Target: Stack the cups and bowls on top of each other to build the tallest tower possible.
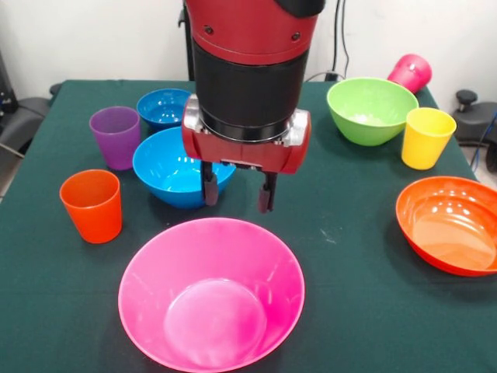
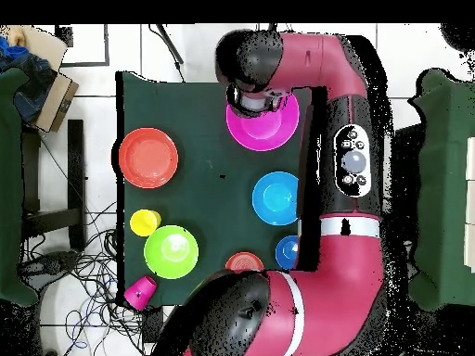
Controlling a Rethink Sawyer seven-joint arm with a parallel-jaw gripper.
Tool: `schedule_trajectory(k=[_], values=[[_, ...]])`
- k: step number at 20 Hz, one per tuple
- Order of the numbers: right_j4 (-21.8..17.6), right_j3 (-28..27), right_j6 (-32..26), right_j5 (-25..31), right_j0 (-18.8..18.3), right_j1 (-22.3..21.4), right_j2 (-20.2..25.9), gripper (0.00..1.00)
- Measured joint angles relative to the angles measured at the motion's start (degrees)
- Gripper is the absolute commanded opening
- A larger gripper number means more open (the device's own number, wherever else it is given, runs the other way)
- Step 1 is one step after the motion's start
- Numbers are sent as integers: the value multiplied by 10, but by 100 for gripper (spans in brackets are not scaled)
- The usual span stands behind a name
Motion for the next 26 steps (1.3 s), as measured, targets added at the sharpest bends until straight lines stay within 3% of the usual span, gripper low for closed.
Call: schedule_trajectory(k=[26], values=[[3,34,0,-21,0,-6,0,100]])
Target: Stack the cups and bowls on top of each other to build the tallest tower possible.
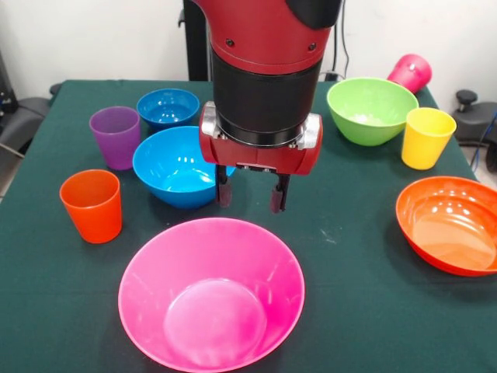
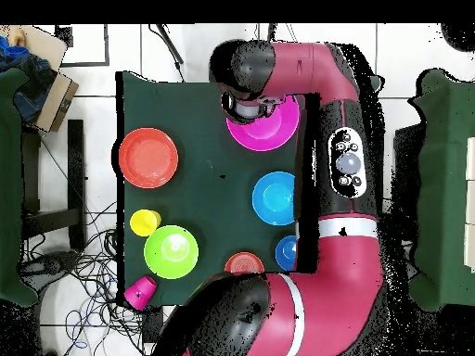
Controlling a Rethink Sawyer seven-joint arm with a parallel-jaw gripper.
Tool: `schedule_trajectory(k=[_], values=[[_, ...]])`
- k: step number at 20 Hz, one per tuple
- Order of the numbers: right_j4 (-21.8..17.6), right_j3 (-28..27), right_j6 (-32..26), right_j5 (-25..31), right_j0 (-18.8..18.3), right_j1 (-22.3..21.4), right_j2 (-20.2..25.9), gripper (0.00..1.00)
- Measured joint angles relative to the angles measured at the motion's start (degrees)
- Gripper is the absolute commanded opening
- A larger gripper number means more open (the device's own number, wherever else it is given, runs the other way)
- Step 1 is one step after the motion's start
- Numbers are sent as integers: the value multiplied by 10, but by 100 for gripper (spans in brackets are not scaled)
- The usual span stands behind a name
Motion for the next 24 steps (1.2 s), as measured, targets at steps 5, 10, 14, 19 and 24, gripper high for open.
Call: schedule_trajectory(k=[5,10,14,19,24], values=[[0,0,0,0,1,0,0,100],[0,0,0,0,5,0,0,100],[0,0,0,0,8,0,0,100],[-2,0,0,0,17,0,-1,100],[-3,0,0,0,29,0,-3,100]])
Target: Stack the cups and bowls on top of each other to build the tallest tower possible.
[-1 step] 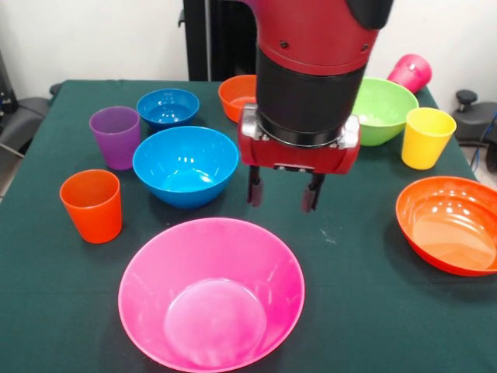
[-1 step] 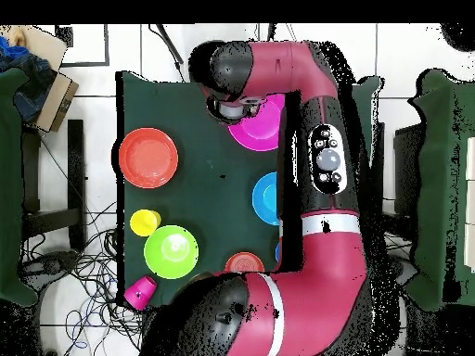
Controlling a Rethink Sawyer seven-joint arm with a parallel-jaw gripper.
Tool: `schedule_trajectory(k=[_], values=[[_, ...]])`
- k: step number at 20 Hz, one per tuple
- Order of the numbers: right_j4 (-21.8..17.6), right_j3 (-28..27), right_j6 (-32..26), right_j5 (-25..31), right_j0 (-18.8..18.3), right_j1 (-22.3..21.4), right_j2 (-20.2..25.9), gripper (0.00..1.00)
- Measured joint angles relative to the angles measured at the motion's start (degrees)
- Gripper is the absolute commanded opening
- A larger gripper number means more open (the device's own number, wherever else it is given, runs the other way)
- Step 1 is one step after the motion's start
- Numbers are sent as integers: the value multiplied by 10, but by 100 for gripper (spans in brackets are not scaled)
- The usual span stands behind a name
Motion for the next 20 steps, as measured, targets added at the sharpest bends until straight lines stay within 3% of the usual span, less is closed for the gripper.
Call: schedule_trajectory(k=[20], values=[[0,0,0,0,15,0,-1,100]])
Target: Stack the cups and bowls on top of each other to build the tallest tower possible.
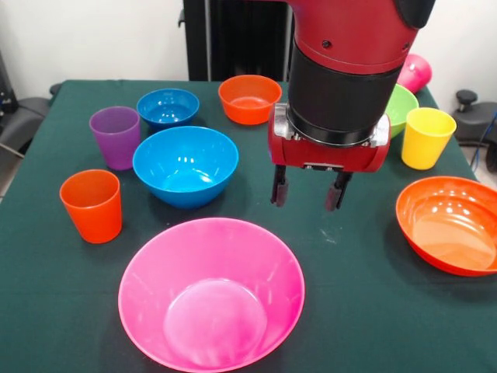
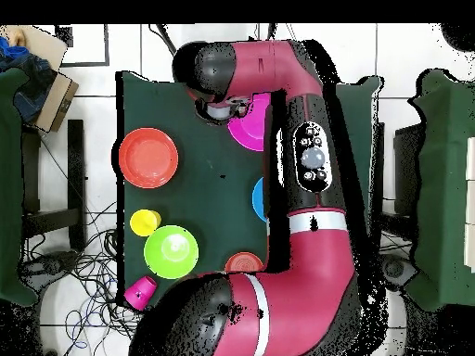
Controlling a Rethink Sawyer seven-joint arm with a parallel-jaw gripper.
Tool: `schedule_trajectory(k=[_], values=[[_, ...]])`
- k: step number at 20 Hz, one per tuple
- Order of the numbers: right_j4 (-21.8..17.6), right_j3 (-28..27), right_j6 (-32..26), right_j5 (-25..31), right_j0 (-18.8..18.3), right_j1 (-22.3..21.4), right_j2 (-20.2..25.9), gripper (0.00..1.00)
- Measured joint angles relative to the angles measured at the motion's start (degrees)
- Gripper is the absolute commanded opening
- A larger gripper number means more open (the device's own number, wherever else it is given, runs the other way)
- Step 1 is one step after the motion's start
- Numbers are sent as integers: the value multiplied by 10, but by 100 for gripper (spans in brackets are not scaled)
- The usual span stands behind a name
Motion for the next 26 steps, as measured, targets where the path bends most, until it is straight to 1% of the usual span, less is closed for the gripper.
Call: schedule_trajectory(k=[8,26], values=[[0,3,0,0,0,-2,0,100],[0,13,0,0,10,-24,-1,100]])
